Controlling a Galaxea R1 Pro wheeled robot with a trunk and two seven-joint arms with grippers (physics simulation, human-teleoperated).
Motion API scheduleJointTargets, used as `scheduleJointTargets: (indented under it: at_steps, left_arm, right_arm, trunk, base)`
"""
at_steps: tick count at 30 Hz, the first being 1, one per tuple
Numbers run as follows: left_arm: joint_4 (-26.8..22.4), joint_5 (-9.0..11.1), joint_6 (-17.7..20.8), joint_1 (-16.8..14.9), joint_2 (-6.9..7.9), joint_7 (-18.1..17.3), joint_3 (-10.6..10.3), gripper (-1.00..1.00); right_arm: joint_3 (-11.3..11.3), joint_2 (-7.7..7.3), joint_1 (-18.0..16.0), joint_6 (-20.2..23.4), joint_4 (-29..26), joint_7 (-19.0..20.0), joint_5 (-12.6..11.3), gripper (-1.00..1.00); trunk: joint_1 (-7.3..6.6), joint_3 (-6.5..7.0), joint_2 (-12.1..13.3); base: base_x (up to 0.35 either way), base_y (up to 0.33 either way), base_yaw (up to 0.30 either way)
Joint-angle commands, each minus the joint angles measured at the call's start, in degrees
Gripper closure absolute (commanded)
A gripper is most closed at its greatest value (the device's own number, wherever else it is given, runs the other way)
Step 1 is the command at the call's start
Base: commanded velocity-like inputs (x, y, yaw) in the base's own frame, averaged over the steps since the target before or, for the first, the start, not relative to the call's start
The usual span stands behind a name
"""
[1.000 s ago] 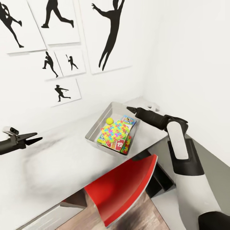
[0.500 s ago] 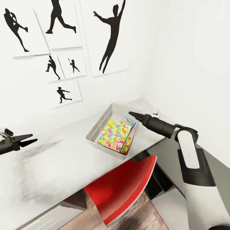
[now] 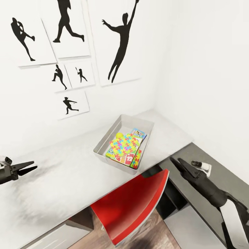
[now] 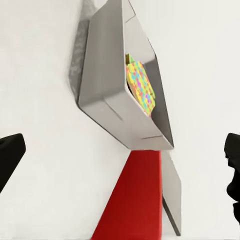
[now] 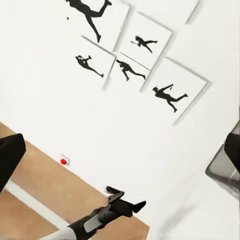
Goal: Put all the toys in the child's room - the three board games (two on the bed and one on the table), the two jigsaw puzzles on the table, and the tennis ball on the table - inside the toy box on the table in the child's room.
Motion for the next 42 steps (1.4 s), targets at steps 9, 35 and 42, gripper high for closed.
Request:
scheduleJointTargets:
  at_steps: [9, 35, 42]
  left_arm:
    - [0.49, 0.11, -2.34, 3.31, -0.57, -0.22, -0.11, -1.0]
    - [0.42, 0.13, -2.62, 3.46, -0.79, -0.22, 0.05, -1.0]
    - [0.4, 0.13, -2.63, 3.46, -0.81, -0.22, 0.03, -1.0]
  right_arm:
    - [-0.51, 0.45, 9.86, -10.86, 0.05, 10.49, 0.53, -1.0]
    - [-3.23, -0.06, 10.78, -11.82, 0.08, 10.89, 2.77, -1.0]
    - [-3.23, -0.04, 10.78, -11.89, 0.01, 10.97, 2.79, -1.0]
  trunk:
    - [0.04, 0.78, -0.09]
    - [0.04, 3.26, -0.09]
    - [0.04, 3.93, -0.09]
  base:
    - [0.0, 0.0, 0.0]
    - [-0.125, 0.0, 0.0]
    - [-0.031, 0.0, 0.0]
